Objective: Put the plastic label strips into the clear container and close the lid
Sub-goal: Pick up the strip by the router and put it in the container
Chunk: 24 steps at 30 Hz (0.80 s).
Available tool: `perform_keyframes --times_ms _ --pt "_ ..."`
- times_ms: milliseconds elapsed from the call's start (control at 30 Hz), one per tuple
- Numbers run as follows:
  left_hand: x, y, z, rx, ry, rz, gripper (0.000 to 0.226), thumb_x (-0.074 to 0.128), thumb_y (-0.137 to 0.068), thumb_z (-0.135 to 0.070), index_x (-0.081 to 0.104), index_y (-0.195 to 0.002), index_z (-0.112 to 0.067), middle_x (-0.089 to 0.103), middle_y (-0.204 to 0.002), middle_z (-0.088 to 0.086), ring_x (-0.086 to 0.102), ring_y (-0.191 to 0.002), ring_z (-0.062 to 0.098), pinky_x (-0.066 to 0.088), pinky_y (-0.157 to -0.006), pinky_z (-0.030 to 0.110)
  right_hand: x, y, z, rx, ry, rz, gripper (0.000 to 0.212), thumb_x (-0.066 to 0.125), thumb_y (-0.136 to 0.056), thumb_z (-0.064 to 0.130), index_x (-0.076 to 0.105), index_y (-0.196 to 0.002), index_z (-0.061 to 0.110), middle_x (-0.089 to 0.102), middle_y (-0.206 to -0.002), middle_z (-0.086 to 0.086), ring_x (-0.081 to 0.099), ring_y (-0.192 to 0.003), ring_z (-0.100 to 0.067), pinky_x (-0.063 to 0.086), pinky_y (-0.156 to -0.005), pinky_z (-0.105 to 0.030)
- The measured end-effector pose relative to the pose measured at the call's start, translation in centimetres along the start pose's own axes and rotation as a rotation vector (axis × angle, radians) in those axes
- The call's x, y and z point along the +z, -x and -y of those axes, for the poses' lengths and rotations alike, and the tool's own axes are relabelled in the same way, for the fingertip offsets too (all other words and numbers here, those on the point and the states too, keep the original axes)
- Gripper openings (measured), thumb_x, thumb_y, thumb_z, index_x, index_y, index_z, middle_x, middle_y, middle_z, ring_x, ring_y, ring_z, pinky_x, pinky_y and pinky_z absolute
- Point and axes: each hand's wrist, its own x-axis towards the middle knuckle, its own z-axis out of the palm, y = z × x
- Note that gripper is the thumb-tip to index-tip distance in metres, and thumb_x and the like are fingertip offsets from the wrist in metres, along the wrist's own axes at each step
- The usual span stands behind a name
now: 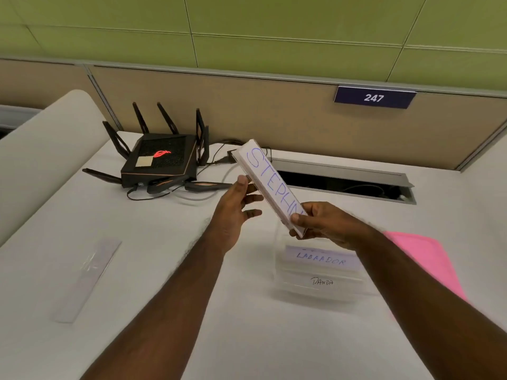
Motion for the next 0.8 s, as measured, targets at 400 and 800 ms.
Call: perform_keyframes --times_ms 400,800 --pt "4.7 -2.7 1.8 -0.076 -0.851 0.304 0.050 0.085 -0.065 -0.042 0.060 -0.107 -0.031 0.067 -0.107 -0.012 0.060 -0.105 0.012 0.050 -0.074 0.021 -10.1 7.1 -4.8 0.107 0.812 -0.435 0.042 0.081 -0.061 0.059 0.065 -0.092 0.037 0.067 -0.088 0.016 0.061 -0.079 -0.009 0.046 -0.062 -0.026" --pt "7.1 -1.8 7.7 0.339 -2.069 0.325 0.053 0.066 -0.073 -0.062 0.068 -0.108 -0.022 0.068 -0.107 -0.001 0.048 -0.107 0.025 0.028 -0.090 0.043 -7.6 6.2 -10.0 0.060 1.413 -0.487 0.056 0.067 -0.071 0.066 0.064 -0.118 0.036 0.074 -0.106 0.007 0.068 -0.092 -0.019 0.046 -0.071 -0.027"
